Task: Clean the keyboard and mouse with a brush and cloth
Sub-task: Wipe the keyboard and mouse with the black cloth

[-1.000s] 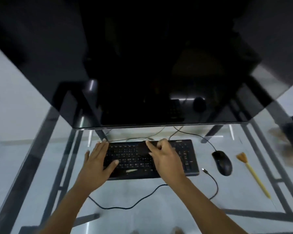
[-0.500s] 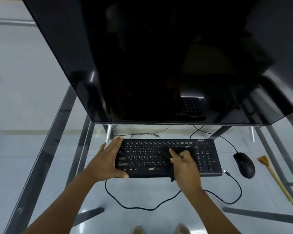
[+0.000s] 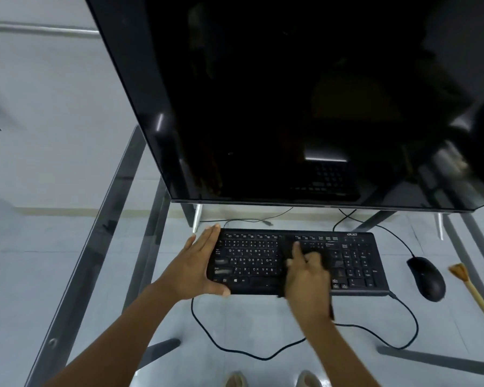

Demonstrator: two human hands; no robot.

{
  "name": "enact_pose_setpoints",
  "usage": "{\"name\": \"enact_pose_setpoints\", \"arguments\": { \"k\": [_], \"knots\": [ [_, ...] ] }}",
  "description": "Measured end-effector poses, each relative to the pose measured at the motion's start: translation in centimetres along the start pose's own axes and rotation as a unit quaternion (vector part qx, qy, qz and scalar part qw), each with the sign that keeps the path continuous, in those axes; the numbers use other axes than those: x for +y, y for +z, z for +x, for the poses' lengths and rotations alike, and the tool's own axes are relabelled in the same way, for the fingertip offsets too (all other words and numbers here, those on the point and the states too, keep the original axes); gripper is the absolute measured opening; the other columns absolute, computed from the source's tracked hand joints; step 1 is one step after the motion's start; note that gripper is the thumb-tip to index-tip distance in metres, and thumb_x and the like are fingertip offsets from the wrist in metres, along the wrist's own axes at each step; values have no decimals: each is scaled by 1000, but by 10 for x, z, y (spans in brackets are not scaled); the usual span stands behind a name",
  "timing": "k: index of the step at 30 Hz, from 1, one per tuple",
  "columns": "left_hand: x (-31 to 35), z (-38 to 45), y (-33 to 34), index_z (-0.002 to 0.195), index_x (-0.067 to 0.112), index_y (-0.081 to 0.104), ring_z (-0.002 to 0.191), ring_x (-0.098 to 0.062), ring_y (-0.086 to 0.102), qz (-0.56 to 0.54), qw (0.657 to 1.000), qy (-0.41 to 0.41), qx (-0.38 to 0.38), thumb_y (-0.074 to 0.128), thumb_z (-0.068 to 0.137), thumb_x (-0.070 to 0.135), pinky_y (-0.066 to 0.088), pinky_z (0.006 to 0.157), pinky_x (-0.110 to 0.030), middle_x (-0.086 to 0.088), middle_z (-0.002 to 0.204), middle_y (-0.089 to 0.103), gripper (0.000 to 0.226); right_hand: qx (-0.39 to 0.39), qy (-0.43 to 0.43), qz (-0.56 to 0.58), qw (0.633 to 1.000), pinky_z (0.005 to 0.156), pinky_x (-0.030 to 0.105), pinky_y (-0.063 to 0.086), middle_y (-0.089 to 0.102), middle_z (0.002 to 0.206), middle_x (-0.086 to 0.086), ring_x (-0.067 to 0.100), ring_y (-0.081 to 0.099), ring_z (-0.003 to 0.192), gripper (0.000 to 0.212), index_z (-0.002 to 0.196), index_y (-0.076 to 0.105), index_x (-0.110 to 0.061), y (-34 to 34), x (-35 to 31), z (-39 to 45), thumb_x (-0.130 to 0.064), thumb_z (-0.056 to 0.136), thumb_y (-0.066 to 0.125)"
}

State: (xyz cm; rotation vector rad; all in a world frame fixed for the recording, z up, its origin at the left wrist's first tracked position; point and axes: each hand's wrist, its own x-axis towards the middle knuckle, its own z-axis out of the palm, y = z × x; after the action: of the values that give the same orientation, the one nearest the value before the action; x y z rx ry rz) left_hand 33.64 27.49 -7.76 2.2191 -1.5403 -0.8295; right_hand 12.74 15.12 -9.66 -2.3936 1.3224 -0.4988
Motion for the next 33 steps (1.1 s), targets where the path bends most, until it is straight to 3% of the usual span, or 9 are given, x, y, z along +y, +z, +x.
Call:
{"name": "enact_pose_setpoints", "arguments": {
  "k": [5, 8, 11, 17, 20, 23, 26, 29, 33],
  "knots": [
    [-10, 1, 2, 151, 25, -15, 130, 14, -30, 18, 999, 23, 18, 74, 54, 75, -16, 114, -21, 22, 148, -18, 140, -158, -203, 47, 965, 65, 29, 44, 55, 91, -2, 18, 54, 73, 42, 122, 62, -29, 25, -62, -21, -24, 82, 68],
    [-20, 4, 5, 151, 27, -15, 138, 11, -22, 14, 1000, 26, 9, 68, 56, 81, -15, 115, -21, 18, 156, -11, 138, -82, -139, -7, 987, 72, 30, 50, 61, 96, 0, 18, 58, 82, 21, 105, 65, -28, 10, -18, 16, -42, 94, 52],
    [-20, 4, 8, 151, 28, -16, 137, 13, -21, -7, 999, 36, 16, 70, 57, 78, -15, 114, -21, 18, 156, -9, 137, 14, 14, -39, 999, 61, 33, 53, 54, 93, 10, 19, 49, 64, 31, 122, 66, -12, 1, 6, 40, -12, 92, 59],
    [-24, 3, 11, 152, 24, -9, 137, 15, -17, -17, 997, 60, 47, 77, 56, 70, -9, 118, -24, 16, 158, 0, 137, -185, -250, 20, 950, 63, 31, 47, 60, 90, 7, 29, 59, 76, 29, 111, 66, -25, 31, -73, -21, -12, 85, 60],
    [-22, 0, 7, 152, 29, -10, 128, 22, -25, -35, 998, 40, 34, 77, 55, 70, -12, 112, -18, 23, 155, -1, 136, -138, -176, 15, 974, 51, 29, 40, 59, 67, 3, 23, 58, 57, 25, 79, 56, -25, 19, -51, 15, -48, 86, 62],
    [-26, 1, 14, 150, 33, -13, 145, -2, -7, -44, 998, 27, 31, 74, 53, 76, -6, 117, -28, 14, 160, 6, 137, -52, -18, -19, 998, 60, 34, 47, 56, 85, 8, 14, 49, 67, 19, 110, 66, -22, 9, -19, 51, -23, 93, 57],
    [-30, 2, 20, 150, 35, -13, 149, -17, 0, -58, 998, 9, 38, 73, 48, 79, 5, 121, -40, 13, 160, 6, 141, -55, -95, -36, 993, 59, 29, 51, 54, 90, 7, 21, 55, 65, 41, 127, 61, -18, 30, -42, 26, -7, 88, 60],
    [-31, 3, 21, 152, 25, -9, 147, -3, 3, -35, 996, 55, 61, 78, 54, 67, -6, 119, -26, 11, 160, 9, 138, -184, -265, -24, 946, 57, 26, 35, 51, 84, 2, 23, 52, 67, 35, 116, 59, -35, 36, -81, -16, -20, 85, 65],
    [-27, -1, 15, 152, 26, -7, 121, 27, -27, -64, 995, 55, 56, 82, 54, 64, -18, 104, -5, 26, 151, -4, 138, -97, -178, -14, 979, 57, 24, 39, 49, 78, -7, 18, 47, 67, 12, 98, 60, -39, 31, -45, 39, -33, 95, 50]
  ]
}}
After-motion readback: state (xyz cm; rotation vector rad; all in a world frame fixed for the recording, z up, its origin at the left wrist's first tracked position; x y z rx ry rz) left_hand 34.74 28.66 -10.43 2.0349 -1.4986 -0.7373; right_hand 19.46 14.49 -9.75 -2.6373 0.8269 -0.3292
